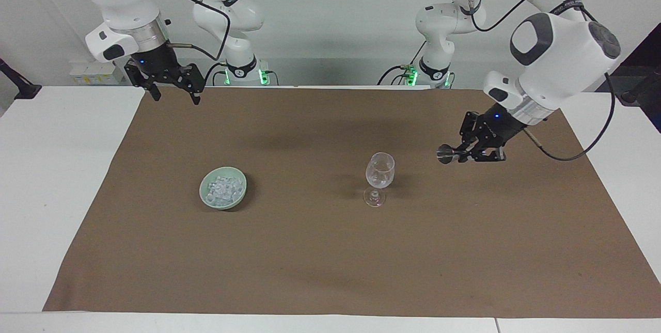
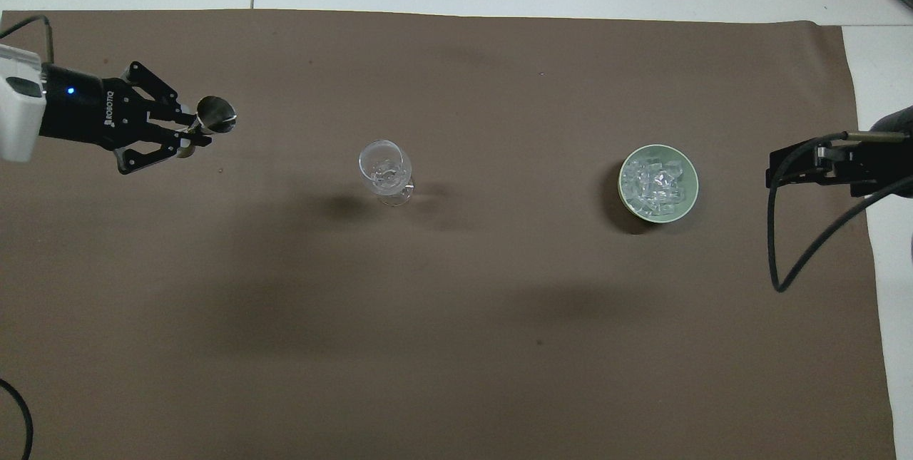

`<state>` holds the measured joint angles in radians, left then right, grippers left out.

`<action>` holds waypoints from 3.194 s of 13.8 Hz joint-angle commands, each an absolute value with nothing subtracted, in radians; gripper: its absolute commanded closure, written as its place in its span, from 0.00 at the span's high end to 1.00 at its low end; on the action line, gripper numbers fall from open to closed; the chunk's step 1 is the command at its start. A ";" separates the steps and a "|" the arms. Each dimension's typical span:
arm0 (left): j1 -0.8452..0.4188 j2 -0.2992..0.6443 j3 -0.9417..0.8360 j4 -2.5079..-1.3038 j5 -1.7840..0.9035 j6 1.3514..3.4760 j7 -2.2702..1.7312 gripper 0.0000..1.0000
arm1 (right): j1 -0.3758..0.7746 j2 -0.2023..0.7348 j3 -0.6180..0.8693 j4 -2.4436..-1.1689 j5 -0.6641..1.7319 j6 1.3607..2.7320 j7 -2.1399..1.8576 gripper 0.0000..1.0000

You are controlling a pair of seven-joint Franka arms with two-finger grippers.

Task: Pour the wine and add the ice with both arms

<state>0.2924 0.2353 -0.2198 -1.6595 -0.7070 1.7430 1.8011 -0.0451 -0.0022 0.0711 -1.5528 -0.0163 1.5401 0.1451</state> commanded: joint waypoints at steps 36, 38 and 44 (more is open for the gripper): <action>0.744 0.752 -0.247 -1.694 -1.149 1.497 2.395 0.00 | -0.011 0.152 0.080 -1.967 -0.003 2.215 0.121 1.00; 0.729 0.753 -0.258 -1.694 -1.180 1.545 2.395 0.00 | -0.017 0.182 0.080 -1.967 -0.015 2.250 0.121 1.00; 0.686 0.761 -0.268 -1.689 -1.238 1.626 2.393 0.00 | -0.014 0.244 0.078 -1.977 -0.037 2.283 0.123 0.95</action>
<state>0.7007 0.7418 -0.2731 -1.7051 -1.2041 1.6008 2.3768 -0.0065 0.2435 0.0747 -1.9641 -0.0249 2.2611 0.1437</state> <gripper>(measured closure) 0.789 0.013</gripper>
